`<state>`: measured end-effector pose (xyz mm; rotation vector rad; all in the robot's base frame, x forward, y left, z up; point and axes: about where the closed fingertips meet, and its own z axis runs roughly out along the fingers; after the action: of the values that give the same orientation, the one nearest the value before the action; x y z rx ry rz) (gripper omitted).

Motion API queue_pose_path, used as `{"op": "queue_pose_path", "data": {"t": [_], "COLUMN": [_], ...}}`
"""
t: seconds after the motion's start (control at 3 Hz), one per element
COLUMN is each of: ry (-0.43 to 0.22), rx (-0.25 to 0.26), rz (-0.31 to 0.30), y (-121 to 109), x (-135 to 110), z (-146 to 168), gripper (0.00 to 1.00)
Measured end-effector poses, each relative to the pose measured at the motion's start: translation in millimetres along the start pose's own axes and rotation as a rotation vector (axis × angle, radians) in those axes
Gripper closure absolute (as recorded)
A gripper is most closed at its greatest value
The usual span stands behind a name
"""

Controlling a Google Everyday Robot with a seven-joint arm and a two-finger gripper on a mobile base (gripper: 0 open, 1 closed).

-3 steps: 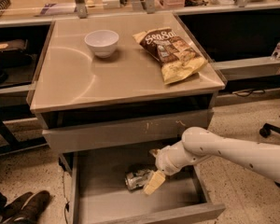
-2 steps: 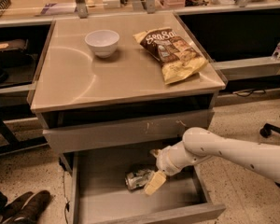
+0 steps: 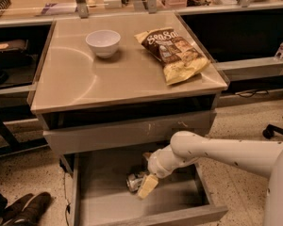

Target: Pick 7up can from middle drawer and place on counter

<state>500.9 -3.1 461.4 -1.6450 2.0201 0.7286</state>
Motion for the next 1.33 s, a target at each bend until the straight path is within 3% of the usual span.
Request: {"op": "queue_pose_path", "data": {"t": [0.33, 0.67, 1.33], "ry": [0.0, 0.004, 0.034], "rx": [-0.002, -0.028, -0.035], "rz": [0.001, -0.039, -0.07], "y": [0.5, -0.9, -2.6], "x": [0.4, -2.2, 11.7], "z": [1.0, 18.1, 28.4], "gripper": [0.0, 0.0, 0.0]}}
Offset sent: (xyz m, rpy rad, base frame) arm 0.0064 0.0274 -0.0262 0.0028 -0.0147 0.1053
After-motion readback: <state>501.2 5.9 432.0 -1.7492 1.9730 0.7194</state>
